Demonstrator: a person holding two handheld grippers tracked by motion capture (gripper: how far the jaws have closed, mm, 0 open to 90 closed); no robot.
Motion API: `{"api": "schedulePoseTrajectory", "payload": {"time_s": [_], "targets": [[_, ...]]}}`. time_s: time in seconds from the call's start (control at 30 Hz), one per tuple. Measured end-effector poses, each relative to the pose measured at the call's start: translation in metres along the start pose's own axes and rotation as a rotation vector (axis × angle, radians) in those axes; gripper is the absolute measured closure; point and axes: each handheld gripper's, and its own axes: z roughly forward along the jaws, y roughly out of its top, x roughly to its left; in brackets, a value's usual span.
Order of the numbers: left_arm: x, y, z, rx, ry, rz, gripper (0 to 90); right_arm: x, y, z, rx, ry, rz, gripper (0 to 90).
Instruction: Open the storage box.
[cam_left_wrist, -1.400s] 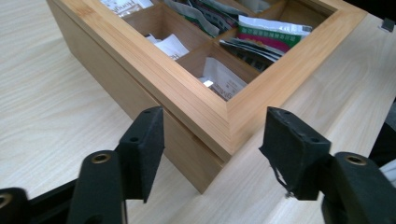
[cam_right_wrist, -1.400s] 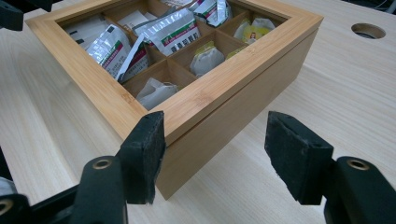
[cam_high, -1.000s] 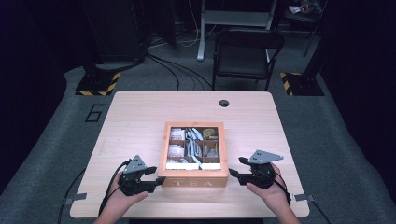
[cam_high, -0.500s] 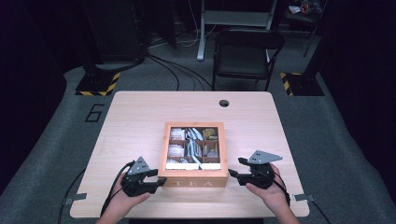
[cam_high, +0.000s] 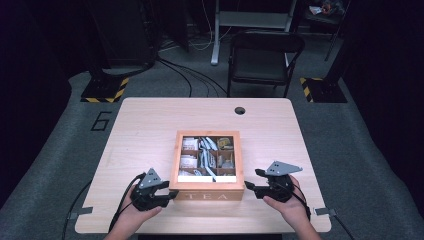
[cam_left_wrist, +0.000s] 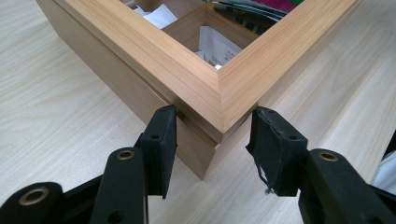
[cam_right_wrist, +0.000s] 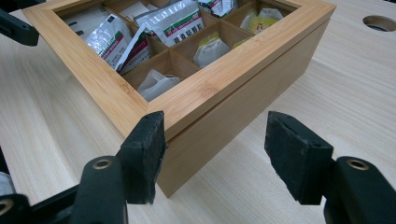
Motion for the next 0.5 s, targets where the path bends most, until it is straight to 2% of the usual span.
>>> {"api": "schedulePoseTrajectory", "payload": {"time_s": [0.23,0.5], "targets": [[0.0002,0.0016,-0.0015,-0.003,-0.009,0.002,52.4,0.0001,-0.0001,-0.0004,0.001,-0.005,0.001,37.6],[0.0007,0.004,-0.0031,-0.005,-0.017,-0.03,53.7,-0.0026,-0.0004,-0.0045,0.003,-0.009,-0.002,39.6]]}}
